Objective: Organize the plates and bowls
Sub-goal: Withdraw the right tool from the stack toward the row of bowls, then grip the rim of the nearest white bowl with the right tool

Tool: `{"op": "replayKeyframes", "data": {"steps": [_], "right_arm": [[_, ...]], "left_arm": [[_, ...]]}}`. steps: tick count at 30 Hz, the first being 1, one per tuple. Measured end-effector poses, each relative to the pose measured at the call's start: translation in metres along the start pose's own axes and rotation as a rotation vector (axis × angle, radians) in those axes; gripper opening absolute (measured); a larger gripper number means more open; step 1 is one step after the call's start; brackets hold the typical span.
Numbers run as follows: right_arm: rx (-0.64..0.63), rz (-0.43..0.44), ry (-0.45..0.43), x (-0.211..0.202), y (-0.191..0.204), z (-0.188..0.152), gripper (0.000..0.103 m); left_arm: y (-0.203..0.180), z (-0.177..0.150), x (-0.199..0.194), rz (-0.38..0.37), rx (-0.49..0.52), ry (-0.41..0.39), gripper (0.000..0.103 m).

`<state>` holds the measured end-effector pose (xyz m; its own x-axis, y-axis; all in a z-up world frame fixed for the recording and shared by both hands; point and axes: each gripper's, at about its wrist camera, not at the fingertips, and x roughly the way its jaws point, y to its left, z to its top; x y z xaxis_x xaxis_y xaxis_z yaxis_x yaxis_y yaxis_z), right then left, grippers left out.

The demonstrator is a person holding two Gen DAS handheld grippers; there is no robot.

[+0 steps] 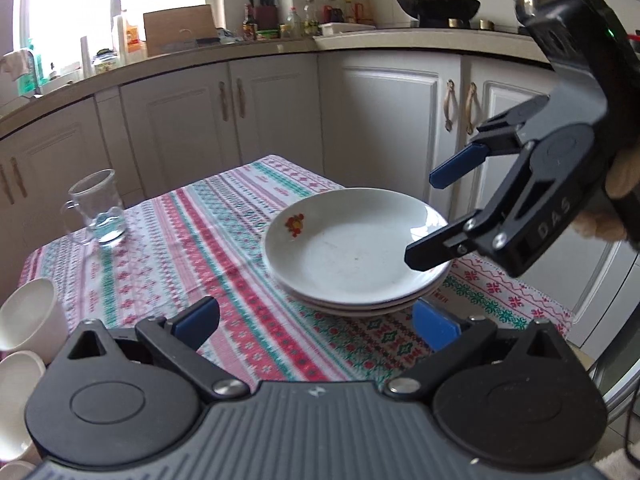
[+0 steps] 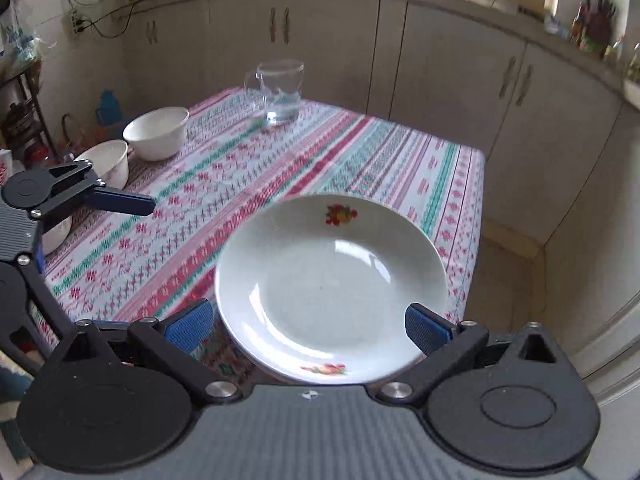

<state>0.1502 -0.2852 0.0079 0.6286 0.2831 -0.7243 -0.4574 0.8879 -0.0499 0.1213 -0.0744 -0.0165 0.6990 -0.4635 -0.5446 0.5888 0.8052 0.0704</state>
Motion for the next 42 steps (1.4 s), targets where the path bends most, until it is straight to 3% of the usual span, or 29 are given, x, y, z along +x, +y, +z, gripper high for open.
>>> {"op": "replayKeyframes", "data": {"steps": [7,16,21,25,36,39,42], "right_arm": [[-0.088,-0.069,-0.124,-0.002,0.071,0.002,0.103],[-0.160,0.067,-0.134,0.012,0.149,0.021,0.103],[-0.196,0.161,-0.146,0.025,0.186,0.042,0.103],[-0.213,0.249,-0.127,0.041,0.214,0.053,0.103],[-0.260,0.332,-0.037,0.079,0.268,0.068,0.103],[-0.249,0.350,-0.013,0.089,0.273,0.069,0.103],[-0.241,0.365,0.003,0.097,0.276,0.070,0.103]], "left_arm": [[0.035,-0.026,-0.058,0.099,-0.018,-0.006,0.102],[0.090,-0.080,-0.132,0.242,-0.009,0.043,0.102],[0.115,-0.115,-0.148,0.282,-0.018,0.084,0.102],[0.129,-0.139,-0.143,0.273,-0.056,0.111,0.102],[0.142,-0.154,-0.119,0.194,-0.058,0.083,0.100],[0.143,-0.153,-0.117,0.165,-0.051,0.076,0.089],[0.146,-0.154,-0.117,0.150,-0.057,0.070,0.088]]}}
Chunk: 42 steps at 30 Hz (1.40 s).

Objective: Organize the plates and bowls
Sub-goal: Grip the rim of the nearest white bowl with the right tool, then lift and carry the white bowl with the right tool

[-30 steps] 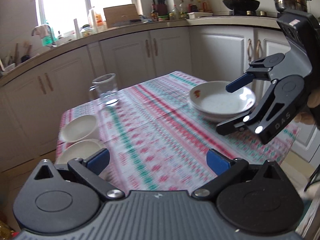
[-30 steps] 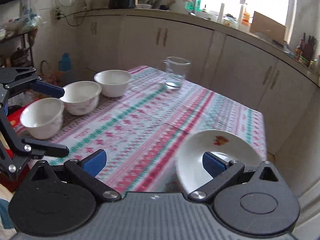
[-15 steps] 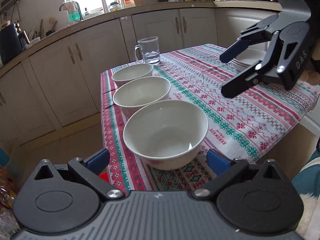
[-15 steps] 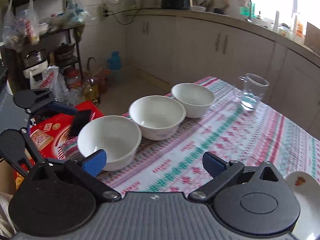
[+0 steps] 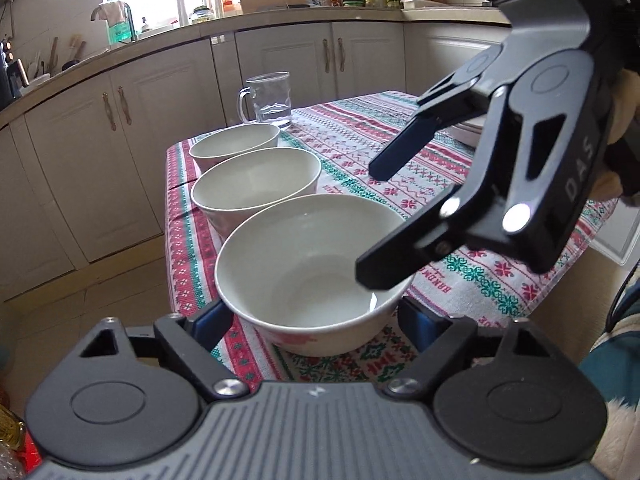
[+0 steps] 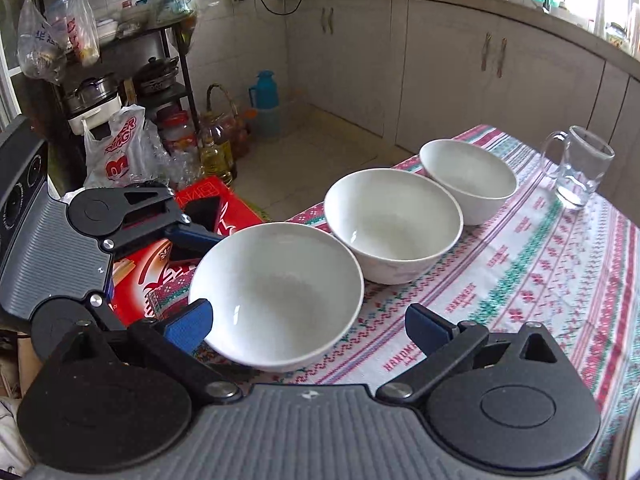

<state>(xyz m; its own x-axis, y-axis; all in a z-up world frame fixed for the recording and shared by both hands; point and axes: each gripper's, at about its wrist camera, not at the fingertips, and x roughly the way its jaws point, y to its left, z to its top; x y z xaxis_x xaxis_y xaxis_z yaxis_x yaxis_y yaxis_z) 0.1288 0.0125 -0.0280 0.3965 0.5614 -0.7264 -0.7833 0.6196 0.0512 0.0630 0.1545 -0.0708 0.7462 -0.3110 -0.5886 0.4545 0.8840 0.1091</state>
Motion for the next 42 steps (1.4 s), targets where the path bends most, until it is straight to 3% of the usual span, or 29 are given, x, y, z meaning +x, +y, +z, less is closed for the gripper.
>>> {"op": "replayKeyframes", "data": {"steps": [8,12,27,42], "right_arm": [[0.044,0.080,0.028,0.020,-0.004,0.003,0.103],[0.060,0.112,0.023,0.021,-0.006,0.003,0.096],[0.072,0.117,0.008,0.014,-0.009,0.002,0.093],[0.115,0.072,-0.031,-0.022,-0.032,-0.019,0.094]], "left_arm": [[0.002,0.001,0.001,-0.018,-0.010,0.000,0.088],[0.003,0.002,0.002,-0.020,-0.009,0.004,0.088],[0.000,0.009,0.005,-0.017,0.004,0.026,0.088],[-0.032,0.041,0.015,-0.078,0.079,0.018,0.088]]}}
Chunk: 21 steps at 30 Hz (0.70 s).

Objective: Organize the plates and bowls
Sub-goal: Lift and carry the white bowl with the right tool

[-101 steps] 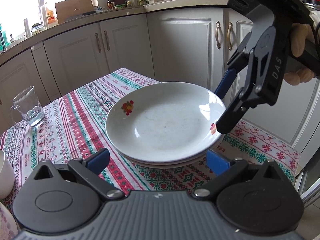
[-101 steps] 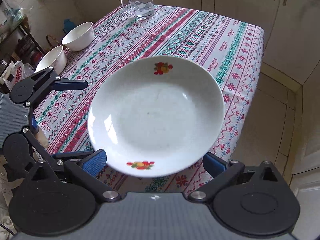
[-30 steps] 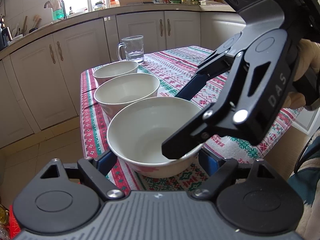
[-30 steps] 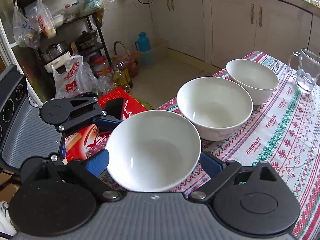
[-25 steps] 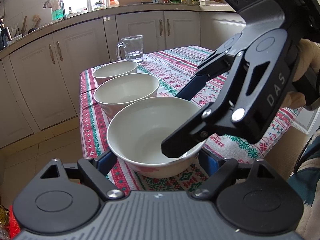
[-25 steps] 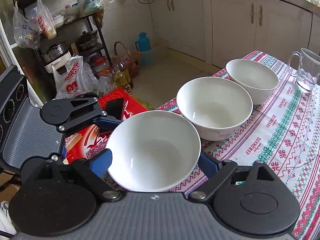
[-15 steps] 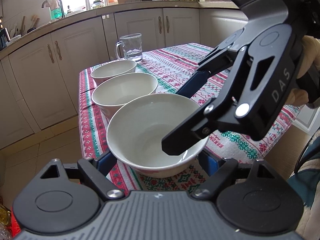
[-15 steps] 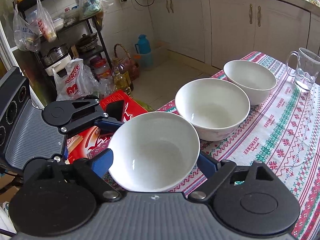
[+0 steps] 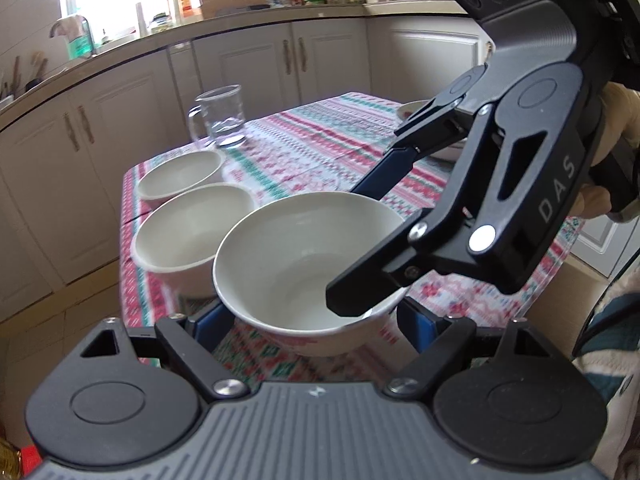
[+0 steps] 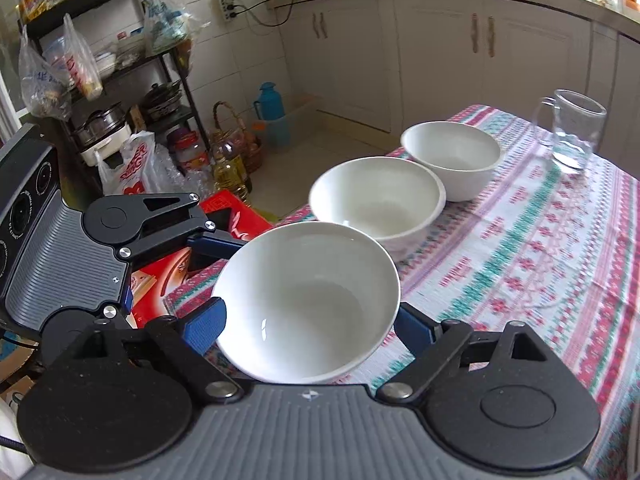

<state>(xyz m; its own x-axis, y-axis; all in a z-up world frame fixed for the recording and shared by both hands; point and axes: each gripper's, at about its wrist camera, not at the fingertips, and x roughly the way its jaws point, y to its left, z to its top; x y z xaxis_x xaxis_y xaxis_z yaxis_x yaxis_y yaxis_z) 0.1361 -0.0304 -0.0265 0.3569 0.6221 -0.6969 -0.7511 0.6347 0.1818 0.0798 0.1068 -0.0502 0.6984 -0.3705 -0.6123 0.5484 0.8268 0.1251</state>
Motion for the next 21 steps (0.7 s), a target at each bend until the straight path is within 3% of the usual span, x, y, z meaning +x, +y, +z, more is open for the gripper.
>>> {"op": "replayKeyframes", "data": {"steps": [11,21], "right_arm": [[0.067,-0.107,-0.024,-0.038,-0.031,-0.023,0.094],[0.115,-0.159,-0.032,-0.051,-0.055,-0.035,0.095]], "left_arm": [[-0.027,0.027,0.029,-0.096,0.060,-0.018,0.088],[-0.042,0.039,0.048,-0.135,0.078,-0.017,0.088]]}}
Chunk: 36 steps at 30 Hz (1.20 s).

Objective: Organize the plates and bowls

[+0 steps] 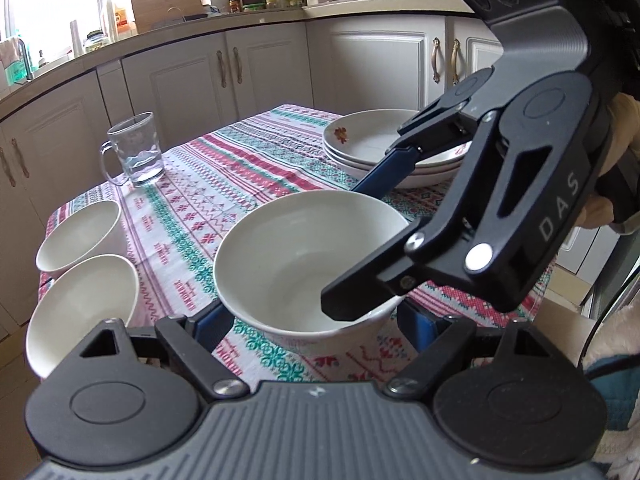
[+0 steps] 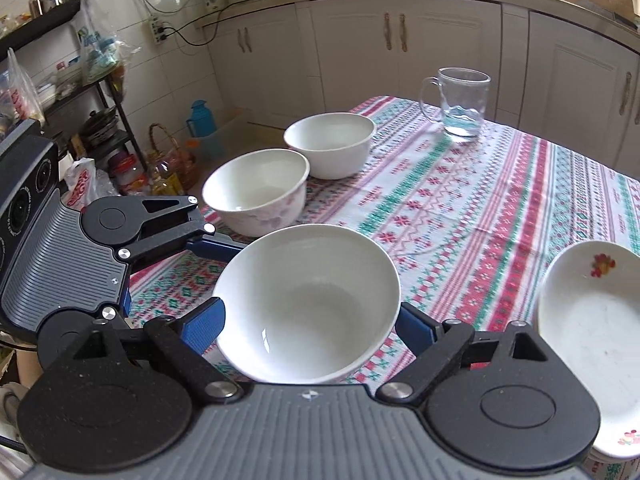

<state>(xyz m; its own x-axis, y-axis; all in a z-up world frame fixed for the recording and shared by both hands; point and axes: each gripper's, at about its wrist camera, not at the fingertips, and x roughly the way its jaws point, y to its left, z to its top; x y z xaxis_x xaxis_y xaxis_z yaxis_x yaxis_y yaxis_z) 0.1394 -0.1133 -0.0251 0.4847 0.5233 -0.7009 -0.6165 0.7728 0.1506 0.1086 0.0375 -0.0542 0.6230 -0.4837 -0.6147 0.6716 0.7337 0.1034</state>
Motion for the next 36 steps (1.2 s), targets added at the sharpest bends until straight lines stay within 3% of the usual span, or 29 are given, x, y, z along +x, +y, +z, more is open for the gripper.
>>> {"op": "replayKeyframes", "data": {"steps": [19,26,36], "right_arm": [[0.021,-0.002,0.017,0.004,-0.010,-0.005,0.096],[0.003,-0.023,0.001,-0.001,-0.007,-0.003,0.103],[-0.203,-0.171,0.023,-0.006,0.021,0.011,0.103]], "left_arm": [[0.001,0.000,0.014,-0.011,-0.016,0.014,0.088],[0.001,-0.003,0.007,0.000,-0.029,0.000,0.091],[0.009,-0.017,-0.016,0.059,-0.058,-0.009,0.093]]}}
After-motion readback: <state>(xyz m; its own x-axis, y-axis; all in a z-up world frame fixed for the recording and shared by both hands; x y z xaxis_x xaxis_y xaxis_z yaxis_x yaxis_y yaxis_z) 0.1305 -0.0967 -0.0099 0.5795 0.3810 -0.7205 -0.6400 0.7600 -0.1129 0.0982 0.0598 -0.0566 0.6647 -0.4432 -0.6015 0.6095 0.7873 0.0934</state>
